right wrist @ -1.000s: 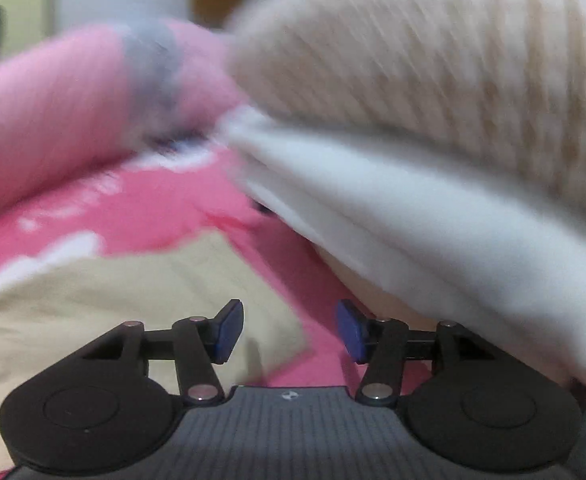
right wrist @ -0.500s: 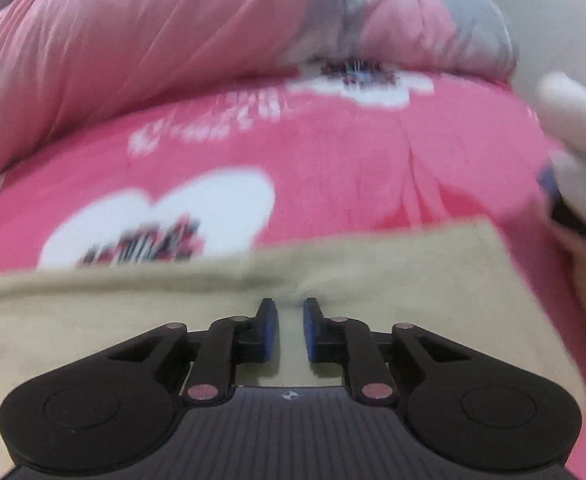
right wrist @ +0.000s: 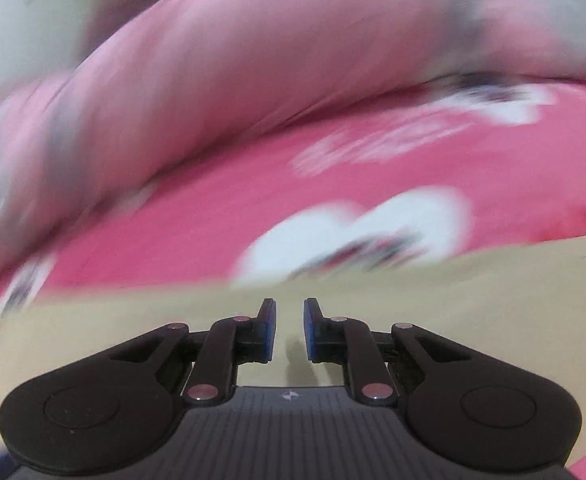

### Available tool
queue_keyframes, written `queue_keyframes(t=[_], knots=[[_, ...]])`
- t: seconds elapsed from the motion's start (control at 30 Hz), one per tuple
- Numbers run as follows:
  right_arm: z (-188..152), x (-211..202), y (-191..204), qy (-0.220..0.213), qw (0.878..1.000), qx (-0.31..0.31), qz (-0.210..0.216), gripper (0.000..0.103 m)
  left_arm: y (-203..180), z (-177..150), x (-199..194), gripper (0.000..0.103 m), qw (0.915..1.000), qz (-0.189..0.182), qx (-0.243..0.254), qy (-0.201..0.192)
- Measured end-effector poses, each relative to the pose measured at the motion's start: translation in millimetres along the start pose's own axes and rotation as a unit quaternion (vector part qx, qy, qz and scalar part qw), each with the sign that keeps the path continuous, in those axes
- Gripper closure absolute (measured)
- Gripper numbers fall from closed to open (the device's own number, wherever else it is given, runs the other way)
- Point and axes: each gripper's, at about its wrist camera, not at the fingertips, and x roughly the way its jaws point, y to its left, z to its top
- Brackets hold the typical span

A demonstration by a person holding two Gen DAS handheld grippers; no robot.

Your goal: Fold clothes

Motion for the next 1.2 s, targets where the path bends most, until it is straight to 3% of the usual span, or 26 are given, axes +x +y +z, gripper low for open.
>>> queue_keyframes(t=[0.07,0.17,0.3,0.4,0.53,0.67,0.73,0.87,0.9,0.93,1.0,1.1,1.2], knots=[[-6.3,26.4,35.1,0.027,0.998,-0.051,0.019,0.088,7.1,-0.7,8.6,0.061,0.9994,0.022,-0.012,0.026],[1.0,89.3,57.9,0.052,0.996,-0.074,-0.024,0.089,15.9,-3.5,22.0,0.062,0.9964,0.049,-0.025,0.065],[37.5,114.7,68.7,0.006,0.997,-0.043,-0.072,0.091,13.9,-3.0,19.6,0.062,0.9971,0.047,-0.022,0.055],[50.7,105.7,80.4,-0.009,0.994,-0.036,-0.106,0.09,14.3,-2.1,13.8,0.062,0.9977,0.046,-0.025,0.043],[26.7,59.9,115.9,0.021,0.996,-0.07,0.049,0.09,14.3,2.5,4.2,0.061,0.9967,0.072,-0.035,0.016],[-4.2,85.0,166.1,0.095,0.979,-0.147,0.107,0.09,18.2,3.4,6.7,0.062,0.9888,0.143,-0.043,0.004],[-3.1,123.9,180.6,0.097,0.98,-0.155,0.076,0.091,21.6,6.0,-0.5,0.061,0.9836,0.17,-0.057,-0.021],[34.6,155.9,187.6,0.015,0.997,-0.074,0.024,0.09,38.8,9.0,-5.4,0.062,0.9721,0.21,-0.1,-0.028],[39.5,156.2,190.6,0.013,0.998,-0.061,0.017,0.089,43.7,9.5,-6.0,0.062,0.9691,0.217,-0.114,-0.026],[38.1,149.1,197.3,0.027,0.996,-0.067,0.05,0.089,46.2,9.9,-6.4,0.062,0.9671,0.222,-0.121,-0.027],[34.7,135.1,211.4,0.056,0.988,-0.081,0.116,0.089,47.7,10.1,-6.8,0.062,0.9647,0.228,-0.128,-0.032],[6.0,131.1,264.2,0.121,0.957,-0.176,0.195,0.088,49.9,10.5,-7.5,0.062,0.9609,0.236,-0.139,-0.039],[-7.5,168.7,318.3,0.15,0.946,-0.232,0.17,0.088,52.1,8.5,-11.5,0.061,0.9594,0.239,-0.143,-0.044]])
